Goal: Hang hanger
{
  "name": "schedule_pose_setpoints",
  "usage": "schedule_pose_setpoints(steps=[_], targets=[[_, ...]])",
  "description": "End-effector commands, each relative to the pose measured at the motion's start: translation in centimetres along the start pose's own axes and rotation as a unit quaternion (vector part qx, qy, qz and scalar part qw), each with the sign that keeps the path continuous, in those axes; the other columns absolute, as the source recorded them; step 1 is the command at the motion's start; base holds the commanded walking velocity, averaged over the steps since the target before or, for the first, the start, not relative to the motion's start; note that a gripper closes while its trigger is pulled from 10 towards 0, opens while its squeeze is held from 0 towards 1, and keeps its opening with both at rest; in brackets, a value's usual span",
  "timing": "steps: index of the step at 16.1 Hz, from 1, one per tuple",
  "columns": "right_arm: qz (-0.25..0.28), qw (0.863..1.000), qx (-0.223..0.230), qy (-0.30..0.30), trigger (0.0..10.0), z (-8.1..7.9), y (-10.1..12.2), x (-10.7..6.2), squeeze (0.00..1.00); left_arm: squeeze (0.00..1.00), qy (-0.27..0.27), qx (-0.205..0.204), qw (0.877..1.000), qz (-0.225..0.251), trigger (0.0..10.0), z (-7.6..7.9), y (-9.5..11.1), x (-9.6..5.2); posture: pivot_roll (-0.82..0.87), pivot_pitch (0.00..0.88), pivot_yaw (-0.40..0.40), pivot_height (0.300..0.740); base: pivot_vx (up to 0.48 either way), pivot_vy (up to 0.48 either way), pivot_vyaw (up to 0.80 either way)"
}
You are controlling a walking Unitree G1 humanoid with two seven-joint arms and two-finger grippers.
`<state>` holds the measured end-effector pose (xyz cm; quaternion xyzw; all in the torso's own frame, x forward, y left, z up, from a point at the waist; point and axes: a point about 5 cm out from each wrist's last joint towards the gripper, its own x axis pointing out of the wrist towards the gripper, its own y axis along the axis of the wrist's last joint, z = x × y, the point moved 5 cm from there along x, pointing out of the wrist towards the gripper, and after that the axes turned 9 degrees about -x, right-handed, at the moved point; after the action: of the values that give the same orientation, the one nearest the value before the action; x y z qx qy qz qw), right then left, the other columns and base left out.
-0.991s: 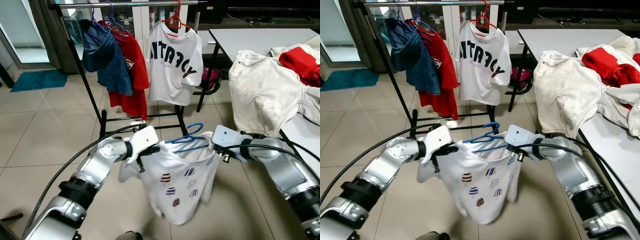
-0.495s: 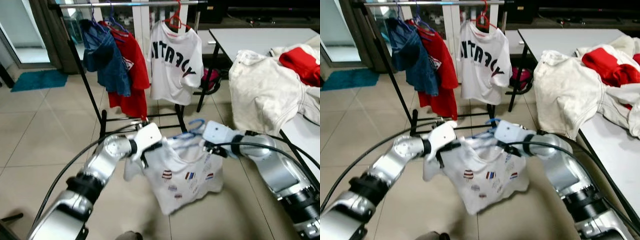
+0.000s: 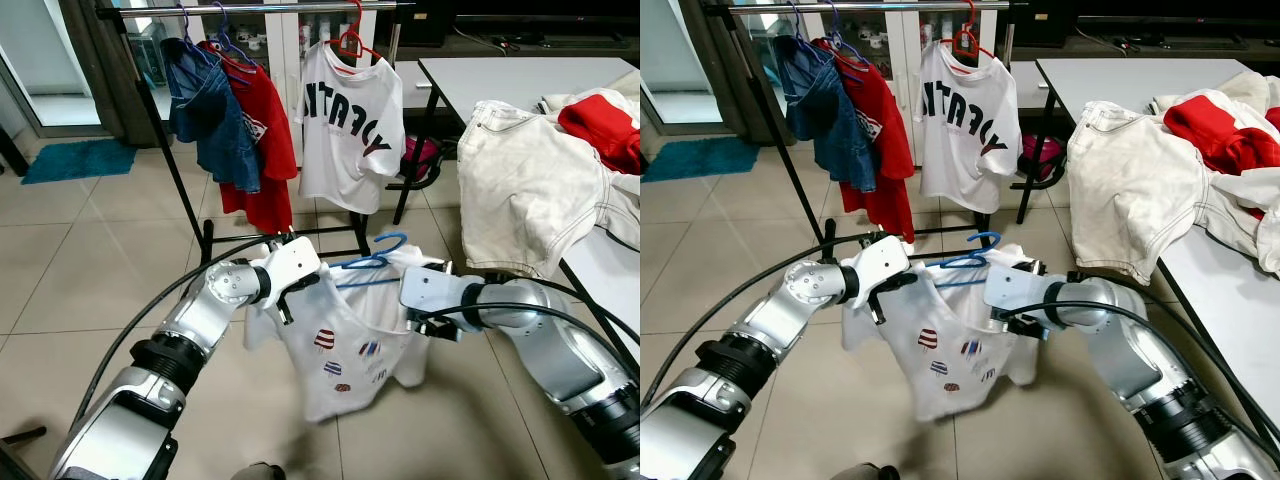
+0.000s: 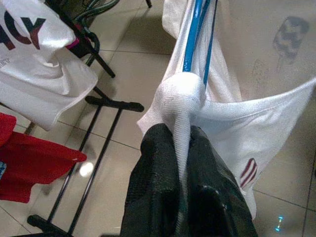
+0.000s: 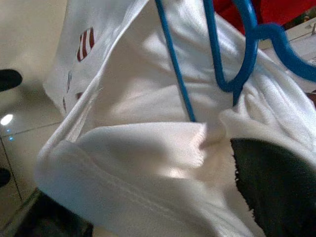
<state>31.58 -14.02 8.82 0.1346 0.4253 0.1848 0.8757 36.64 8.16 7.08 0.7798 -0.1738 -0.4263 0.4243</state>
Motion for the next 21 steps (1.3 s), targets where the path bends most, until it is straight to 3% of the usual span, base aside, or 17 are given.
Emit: schedule_pose_setpoints(steps=[1, 5, 7, 11, 13, 14, 15, 17, 18, 19, 21], targets=[[-0.012, 1.000, -0.021, 0.002, 10.0, 0.3, 0.0, -0.3, 1.00, 0.00, 0.005, 0.022, 1.000, 0.009, 0.0, -0.7, 1.1, -0.1, -0.22, 0.000, 0.045, 0.740, 0.000, 0.000, 0.00], [-0.129, 0.988, -0.066, -0.052, 10.0, 2.4, -3.8, -0.6, 1.00, 0.00, 0.007, -0.003, 0.999, 0.035, 0.0, -0.5, 2.5, 0.1, -0.21, 0.000, 0.038, 0.740, 0.000, 0.000, 0.00], [-0.145, 0.984, -0.083, -0.061, 10.0, 2.8, -4.2, -0.7, 1.00, 0.00, 0.014, -0.006, 0.999, 0.033, 0.0, -0.8, 2.6, 0.2, -0.22, 0.000, 0.040, 0.740, 0.000, 0.000, 0.00], [-0.117, 0.983, -0.131, -0.049, 10.0, 2.5, -2.1, -0.1, 1.00, 0.00, 0.066, -0.021, 0.997, 0.035, 0.0, -2.7, 3.1, 0.2, -0.22, 0.000, 0.041, 0.740, 0.000, 0.000, 0.00], [-0.121, 0.973, -0.181, -0.077, 10.0, 3.1, -1.0, 0.4, 1.00, 0.00, 0.090, -0.034, 0.994, 0.053, 0.0, -3.5, 4.2, 0.3, -0.23, 0.000, 0.041, 0.740, 0.000, 0.000, 0.00], [-0.119, 0.972, -0.183, -0.083, 10.0, 3.2, -0.7, 0.6, 0.98, 0.00, 0.092, -0.037, 0.993, 0.063, 0.0, -3.6, 4.7, 0.4, -0.23, 0.000, 0.039, 0.740, 0.000, 0.000, 0.00], [-0.108, 0.974, -0.180, -0.081, 10.0, 3.0, -0.1, 0.6, 0.71, 0.00, 0.106, -0.033, 0.991, 0.077, 0.0, -4.0, 5.4, 0.3, -0.23, 0.000, 0.038, 0.740, 0.000, 0.000, 0.00], [-0.085, 0.982, -0.143, -0.091, 10.0, 3.0, 0.5, 0.2, 0.42, 0.00, 0.120, -0.013, 0.987, 0.108, 0.0, -4.8, 6.2, -0.3, -0.23, 0.000, 0.034, 0.740, 0.000, 0.000, 0.00], [-0.080, 0.985, -0.113, -0.107, 10.0, 3.3, 0.4, -0.2, 0.10, 0.00, 0.118, -0.007, 0.987, 0.112, 0.0, -5.2, 6.1, -0.6, -0.23, 0.000, 0.035, 0.740, 0.000, 0.000, 0.00], [-0.067, 0.987, -0.042, -0.139, 10.0, 4.1, -0.1, -0.9, 0.00, 0.00, 0.110, -0.003, 0.988, 0.110, 0.0, -5.7, 5.6, -1.3, -0.23, 0.000, 0.037, 0.740, 0.000, 0.000, 0.00], [-0.039, 0.985, 0.021, -0.167, 10.0, 4.9, -0.4, -1.5, 0.00, 0.00, 0.097, -0.005, 0.988, 0.117, 0.0, -6.1, 5.3, -2.2, -0.23, 0.000, 0.039, 0.740, 0.000, 0.000, 0.00]])
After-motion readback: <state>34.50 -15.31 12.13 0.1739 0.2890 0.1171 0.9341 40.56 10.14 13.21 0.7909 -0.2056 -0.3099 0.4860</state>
